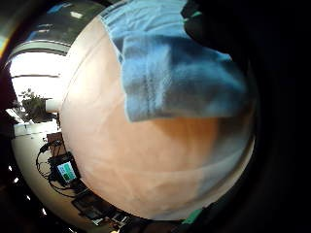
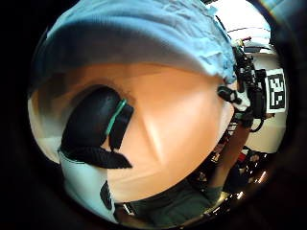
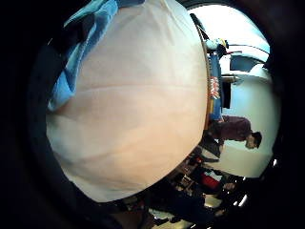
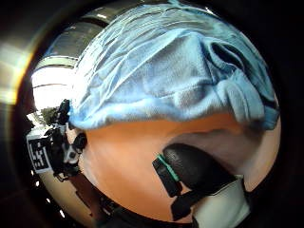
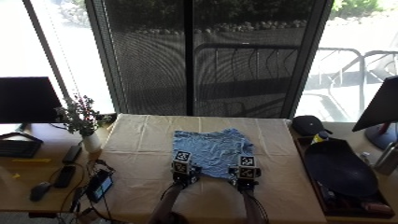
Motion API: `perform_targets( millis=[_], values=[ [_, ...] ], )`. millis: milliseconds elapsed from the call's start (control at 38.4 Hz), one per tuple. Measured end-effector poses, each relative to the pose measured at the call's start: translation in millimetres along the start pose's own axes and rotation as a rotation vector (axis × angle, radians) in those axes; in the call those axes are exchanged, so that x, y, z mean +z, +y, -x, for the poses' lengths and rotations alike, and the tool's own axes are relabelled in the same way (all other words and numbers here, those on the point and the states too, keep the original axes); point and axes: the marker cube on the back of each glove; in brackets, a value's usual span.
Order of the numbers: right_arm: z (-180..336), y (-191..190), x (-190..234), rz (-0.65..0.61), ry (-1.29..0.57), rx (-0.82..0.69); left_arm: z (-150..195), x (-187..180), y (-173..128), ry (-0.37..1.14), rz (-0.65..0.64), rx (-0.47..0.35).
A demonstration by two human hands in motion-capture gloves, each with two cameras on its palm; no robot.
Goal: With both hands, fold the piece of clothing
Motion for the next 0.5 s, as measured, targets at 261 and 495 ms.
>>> perform_targets(
  millis=[261,495],
  values=[
    [15,-8,12,-0.067,-0.066,-0.092,5,-1,6,-0.046,-0.061,-0.037],
    [11,-30,31,-0.269,0.048,-0.065,18,-25,-1,-0.215,-0.283,-0.074]
  ],
)
